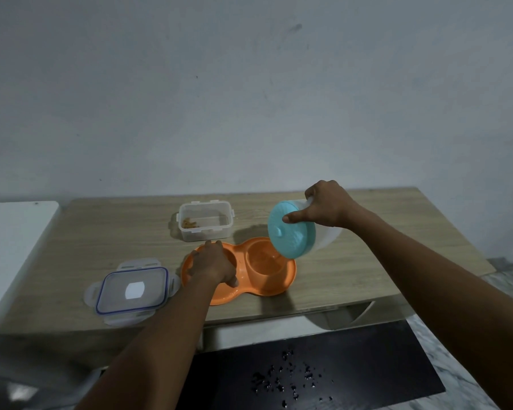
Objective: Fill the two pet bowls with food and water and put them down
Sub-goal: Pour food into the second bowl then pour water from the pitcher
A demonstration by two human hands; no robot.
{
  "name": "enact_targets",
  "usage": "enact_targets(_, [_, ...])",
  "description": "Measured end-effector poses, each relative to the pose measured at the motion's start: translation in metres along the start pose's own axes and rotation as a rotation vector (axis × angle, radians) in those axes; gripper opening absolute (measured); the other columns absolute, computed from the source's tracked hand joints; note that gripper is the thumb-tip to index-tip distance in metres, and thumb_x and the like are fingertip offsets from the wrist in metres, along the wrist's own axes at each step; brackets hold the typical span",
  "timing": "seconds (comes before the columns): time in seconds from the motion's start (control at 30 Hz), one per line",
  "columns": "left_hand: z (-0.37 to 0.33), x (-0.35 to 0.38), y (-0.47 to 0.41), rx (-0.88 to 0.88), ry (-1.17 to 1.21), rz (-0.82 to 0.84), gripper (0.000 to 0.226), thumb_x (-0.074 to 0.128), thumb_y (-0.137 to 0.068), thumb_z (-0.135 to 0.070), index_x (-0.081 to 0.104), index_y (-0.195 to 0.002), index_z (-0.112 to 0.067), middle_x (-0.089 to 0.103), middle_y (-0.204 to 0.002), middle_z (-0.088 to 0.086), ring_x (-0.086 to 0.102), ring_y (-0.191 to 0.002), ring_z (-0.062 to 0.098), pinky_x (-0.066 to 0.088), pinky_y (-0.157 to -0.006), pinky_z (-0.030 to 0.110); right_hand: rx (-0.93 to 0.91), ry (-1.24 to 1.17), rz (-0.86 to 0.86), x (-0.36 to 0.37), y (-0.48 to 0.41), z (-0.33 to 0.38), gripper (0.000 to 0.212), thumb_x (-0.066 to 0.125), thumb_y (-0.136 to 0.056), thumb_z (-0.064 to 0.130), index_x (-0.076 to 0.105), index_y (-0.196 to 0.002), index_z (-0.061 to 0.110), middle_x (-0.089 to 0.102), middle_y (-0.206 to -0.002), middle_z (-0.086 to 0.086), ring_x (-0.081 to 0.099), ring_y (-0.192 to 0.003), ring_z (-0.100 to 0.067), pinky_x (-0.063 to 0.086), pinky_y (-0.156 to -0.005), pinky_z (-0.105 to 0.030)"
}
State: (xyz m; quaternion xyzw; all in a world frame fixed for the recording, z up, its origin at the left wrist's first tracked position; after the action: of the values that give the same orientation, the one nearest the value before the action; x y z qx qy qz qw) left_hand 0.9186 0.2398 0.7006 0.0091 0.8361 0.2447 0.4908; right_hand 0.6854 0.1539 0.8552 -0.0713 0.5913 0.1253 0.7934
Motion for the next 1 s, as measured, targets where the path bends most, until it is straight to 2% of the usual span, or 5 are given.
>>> enact_targets(0.37, [0.0000, 0.0012, -0.0010, -0.001, -0.037, 0.010, 0.120, 0.096, -0.055, -0.028, 0.028, -0.153, -0.015, 0.029, -0.158, 0.007, 0.029, -0.144, 0.038, 0.039, -0.109, 0.054, -0.015, 0.011, -0.010, -0.0039, 0.0004, 0.0024, 0.068, 0.083, -0.060, 0.070, 0.048, -0.053, 0.013, 0.046, -0.052, 0.001, 0.044, -0.053, -0.013, 0.032, -0.050, -0.028])
enact_targets(0.53, [0.0007, 0.0013, -0.0020, -0.001, -0.047, 0.006, 0.119, 0.095, -0.055, -0.030, 0.029, -0.153, -0.015, 0.031, -0.157, 0.008, 0.031, -0.143, 0.037, 0.040, -0.109, 0.051, -0.023, 0.005, -0.011, -0.0072, 0.0014, 0.0033, 0.068, 0.083, -0.061, 0.069, 0.046, -0.052, 0.013, 0.044, -0.051, 0.001, 0.043, -0.053, -0.014, 0.031, -0.051, -0.028])
enact_targets(1.0, [0.0026, 0.0020, -0.0024, -0.015, 0.014, -0.014, 0.114, 0.097, -0.050, -0.026, 0.037, -0.147, -0.015, 0.043, -0.148, 0.009, 0.037, -0.139, 0.038, 0.043, -0.104, 0.055, -0.070, 0.020, -0.007, -0.0103, 0.0018, 0.0105, 0.066, 0.084, -0.062, 0.067, 0.046, -0.052, 0.014, 0.045, -0.051, 0.003, 0.041, -0.052, -0.013, 0.033, -0.052, -0.029])
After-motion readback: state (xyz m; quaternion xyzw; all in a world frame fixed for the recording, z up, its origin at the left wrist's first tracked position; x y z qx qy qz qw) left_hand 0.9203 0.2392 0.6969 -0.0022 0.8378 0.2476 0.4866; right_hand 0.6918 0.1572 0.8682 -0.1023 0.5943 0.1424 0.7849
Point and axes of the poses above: each hand's wrist, its own y-axis away from the middle knuckle, its own x-axis out of the palm, z = x × y, the point moved 7 cm from there along -y, towards the middle knuckle
